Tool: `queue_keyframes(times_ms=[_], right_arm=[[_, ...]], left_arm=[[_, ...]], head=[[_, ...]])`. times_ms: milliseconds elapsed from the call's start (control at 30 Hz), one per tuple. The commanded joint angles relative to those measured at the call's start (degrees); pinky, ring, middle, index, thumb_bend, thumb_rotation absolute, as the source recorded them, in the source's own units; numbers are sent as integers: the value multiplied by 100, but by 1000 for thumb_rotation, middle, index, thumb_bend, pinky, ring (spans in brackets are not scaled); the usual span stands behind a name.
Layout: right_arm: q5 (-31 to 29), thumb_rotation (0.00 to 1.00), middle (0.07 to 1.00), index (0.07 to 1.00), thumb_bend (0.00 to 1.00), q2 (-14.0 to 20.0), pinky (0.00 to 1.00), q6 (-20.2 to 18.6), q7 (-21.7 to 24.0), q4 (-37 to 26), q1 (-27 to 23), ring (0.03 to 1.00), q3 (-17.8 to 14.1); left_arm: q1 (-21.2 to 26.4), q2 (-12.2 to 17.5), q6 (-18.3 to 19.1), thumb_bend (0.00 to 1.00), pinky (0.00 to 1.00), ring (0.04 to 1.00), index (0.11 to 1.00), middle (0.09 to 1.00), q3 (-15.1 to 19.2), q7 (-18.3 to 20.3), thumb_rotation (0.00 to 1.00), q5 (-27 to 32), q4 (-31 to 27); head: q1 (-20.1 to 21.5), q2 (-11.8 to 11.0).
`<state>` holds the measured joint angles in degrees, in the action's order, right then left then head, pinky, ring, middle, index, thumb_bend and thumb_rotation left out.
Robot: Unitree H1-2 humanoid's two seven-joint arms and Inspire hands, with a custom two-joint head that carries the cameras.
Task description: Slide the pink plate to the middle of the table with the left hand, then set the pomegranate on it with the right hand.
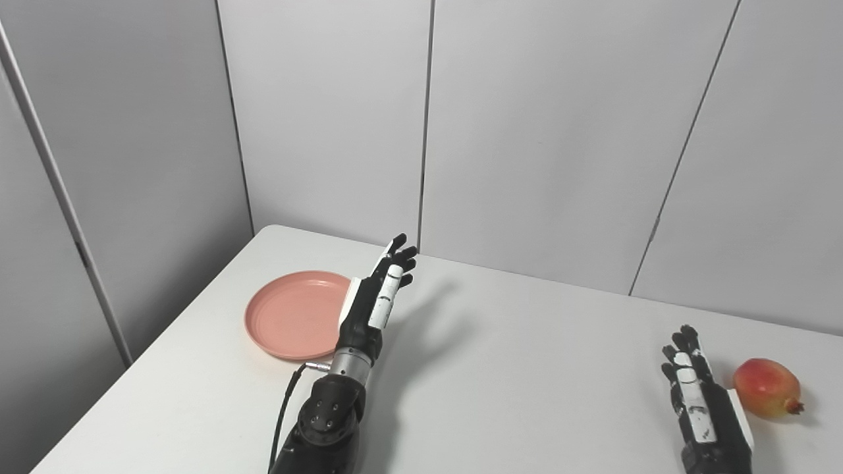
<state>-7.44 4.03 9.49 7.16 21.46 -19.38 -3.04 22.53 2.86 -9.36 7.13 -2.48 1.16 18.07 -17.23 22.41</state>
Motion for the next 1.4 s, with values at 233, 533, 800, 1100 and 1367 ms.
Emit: queue_keyframes(times_ms=[233,533,800,1100,1367], right_arm=[[-66,817,997,1000,489,18,1000,264,52,77,-22,981,-31],[-69,837,1000,1000,482,6,1000,209,57,86,-47,992,-20],[-87,818,1000,1000,473,-1,1000,302,55,121,-51,985,-47],[-45,824,1000,1000,475,3,1000,312,44,125,-58,988,-28],[-56,826,1000,1000,476,-6,1000,293,49,95,-57,987,-28]], left_arm=[[398,405,113,612,838,825,826,828,291,-31,1000,210,-299],[579,780,-177,613,735,738,736,746,655,-519,1000,86,232],[671,1043,-436,602,799,756,725,748,886,-707,1000,150,664],[729,1277,-590,629,717,736,727,744,1137,-834,1000,300,929],[757,1421,-653,650,697,729,722,733,1231,-1018,1000,252,1214]], head=[[-18,8],[-26,-7],[-45,-7],[-52,-7],[-56,-9]])
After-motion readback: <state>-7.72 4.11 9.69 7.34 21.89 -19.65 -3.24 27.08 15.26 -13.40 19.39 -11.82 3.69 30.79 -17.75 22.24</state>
